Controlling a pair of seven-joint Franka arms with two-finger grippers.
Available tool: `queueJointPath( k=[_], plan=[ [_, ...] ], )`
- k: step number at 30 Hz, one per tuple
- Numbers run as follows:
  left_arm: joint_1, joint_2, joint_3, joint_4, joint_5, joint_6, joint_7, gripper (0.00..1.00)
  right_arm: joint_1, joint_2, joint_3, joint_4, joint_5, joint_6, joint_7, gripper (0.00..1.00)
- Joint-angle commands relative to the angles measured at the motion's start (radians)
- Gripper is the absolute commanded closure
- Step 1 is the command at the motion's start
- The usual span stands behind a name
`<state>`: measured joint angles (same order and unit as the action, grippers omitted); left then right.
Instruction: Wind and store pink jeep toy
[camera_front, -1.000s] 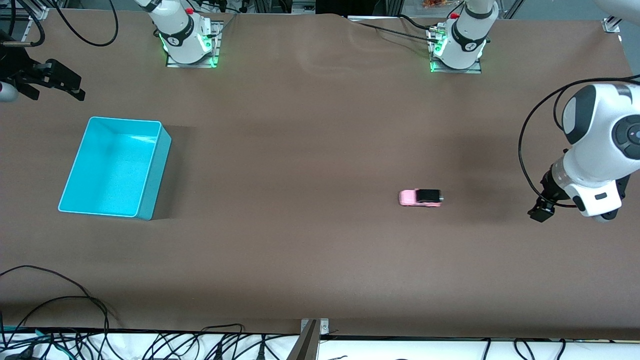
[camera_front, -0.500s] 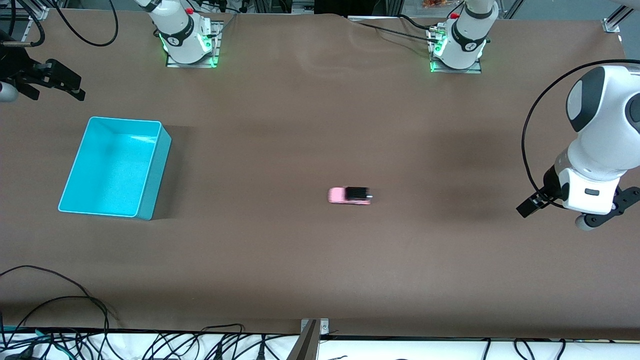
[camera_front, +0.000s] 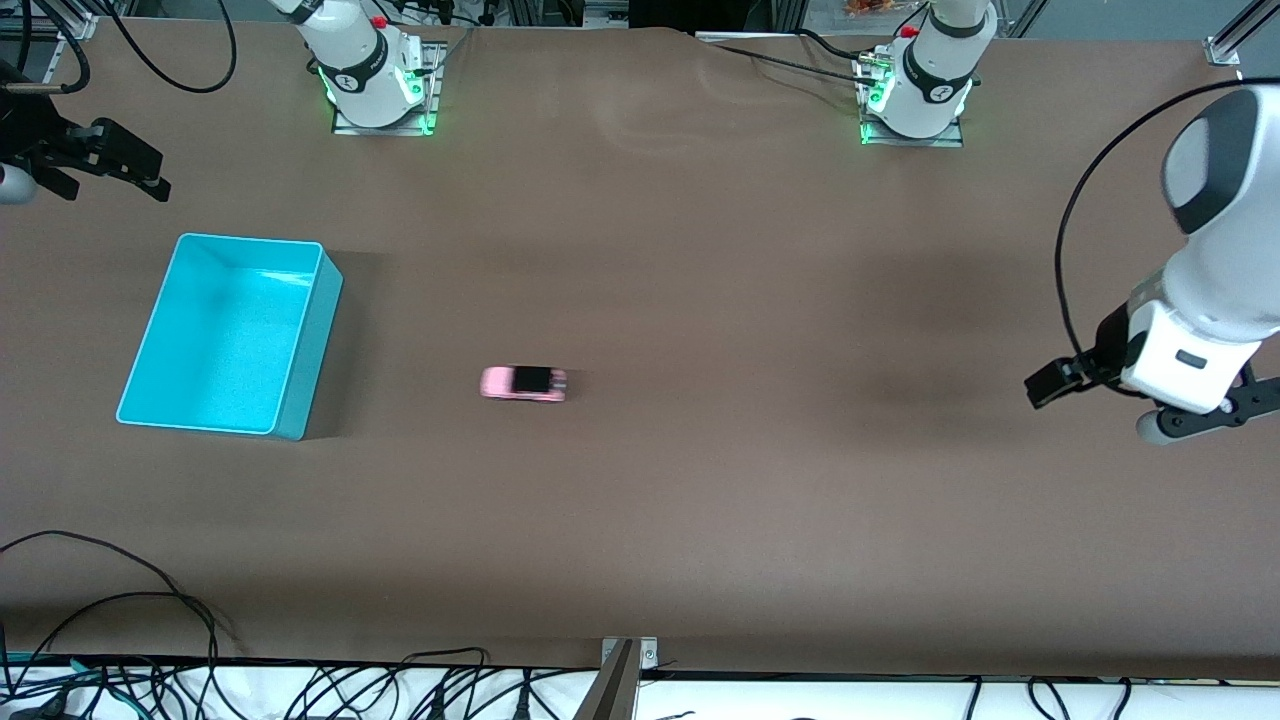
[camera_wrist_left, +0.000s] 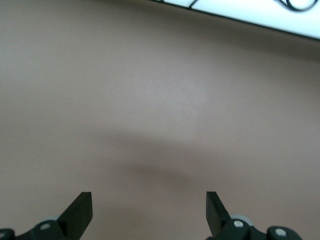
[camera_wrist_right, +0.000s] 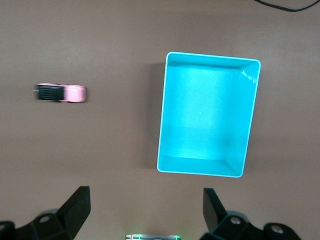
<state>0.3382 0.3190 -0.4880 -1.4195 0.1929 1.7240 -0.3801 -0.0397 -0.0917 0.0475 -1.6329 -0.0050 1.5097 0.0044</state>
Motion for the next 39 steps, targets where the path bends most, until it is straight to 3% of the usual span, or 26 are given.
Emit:
queueJointPath(
  k=[1,7,29,39],
  plan=[
    [0.041,-0.054,0.000,-0.007,-0.059,-0.073,0.168,0.00,-0.006,-0.006,0.000,0.001,0.011,-0.009,-0.008,0.00],
    [0.084,-0.069,-0.001,-0.010,-0.107,-0.077,0.208,0.00,-0.006,-0.006,0.000,0.001,0.011,-0.009,-0.008,0.00],
    [0.045,-0.101,0.014,-0.030,-0.105,-0.087,0.194,0.00,-0.005,0.003,0.003,-0.002,0.011,0.007,0.000,0.00],
    [-0.166,-0.156,0.244,-0.079,-0.161,-0.090,0.194,0.00,-0.005,0.059,0.003,-0.007,0.013,0.041,0.011,0.00]
  ],
)
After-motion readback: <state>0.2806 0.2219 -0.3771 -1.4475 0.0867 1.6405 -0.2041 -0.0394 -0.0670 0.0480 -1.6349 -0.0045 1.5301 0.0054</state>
